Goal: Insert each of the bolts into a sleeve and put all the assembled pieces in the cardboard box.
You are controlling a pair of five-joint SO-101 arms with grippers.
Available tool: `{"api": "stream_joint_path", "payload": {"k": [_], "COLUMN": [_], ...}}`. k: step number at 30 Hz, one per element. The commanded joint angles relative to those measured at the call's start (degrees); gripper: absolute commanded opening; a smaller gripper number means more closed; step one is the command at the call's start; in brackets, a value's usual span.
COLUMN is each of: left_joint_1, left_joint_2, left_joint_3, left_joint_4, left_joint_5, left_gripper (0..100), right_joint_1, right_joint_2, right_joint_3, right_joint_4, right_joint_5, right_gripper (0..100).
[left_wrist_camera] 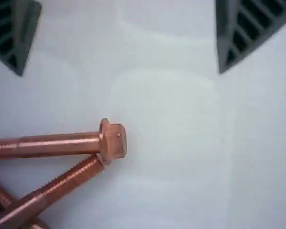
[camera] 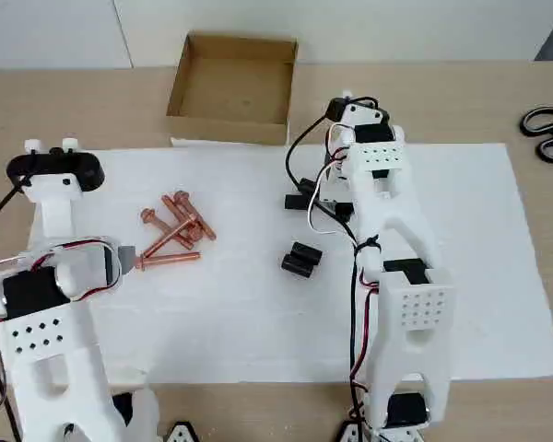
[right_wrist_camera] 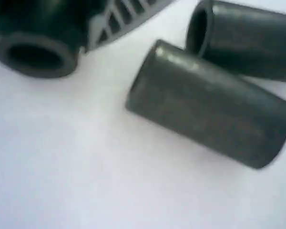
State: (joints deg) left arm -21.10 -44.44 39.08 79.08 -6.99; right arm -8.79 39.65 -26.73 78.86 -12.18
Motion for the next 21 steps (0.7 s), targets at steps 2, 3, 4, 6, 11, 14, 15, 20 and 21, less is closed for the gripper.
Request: {"api": "stream_joint_path", "payload": {"k": [2,3,4,6,11,14,15,20,21], "left_joint_1": [-0.3,-0.3,-0.3,-0.3,-0.3,-0.3,-0.3,-0.2,-0.2], "left_joint_2": [-0.1,-0.1,-0.1,-0.1,0.4,0.4,0.4,0.4,0.4], "left_joint_3": [-0.3,-0.3,-0.3,-0.3,-0.4,-0.5,-0.6,-0.7,-0.9], "left_joint_4": [-1.1,-1.1,-1.1,-1.1,-1.1,-0.5,-0.3,-0.2,0.2], "left_joint_5": [0.3,0.3,0.3,0.3,0.4,0.4,0.4,0.4,0.4], "left_gripper": [24,24,24,24,24,24,24,24,24], "right_joint_1": [0.6,0.7,0.8,1.5,2.8,2.7,2.6,1.9,1.8], "right_joint_2": [0.2,0.0,-0.1,-0.3,-6.1,-12.6,-14.6,-22.5,-23.7], "right_joint_3": [-0.5,-0.5,-0.5,-0.6,-0.7,-0.7,-0.7,-0.7,-0.7], "right_joint_4": [0.3,0.4,0.4,0.4,4.5,8.0,8.8,12.2,12.8], "right_joint_5": [-0.4,-0.3,-0.3,-0.2,2.9,11.4,14.8,21.3,21.5], "right_gripper": [2.5,2.5,2.5,2.5,2.8,2.8,2.8,2.8,2.8]}}
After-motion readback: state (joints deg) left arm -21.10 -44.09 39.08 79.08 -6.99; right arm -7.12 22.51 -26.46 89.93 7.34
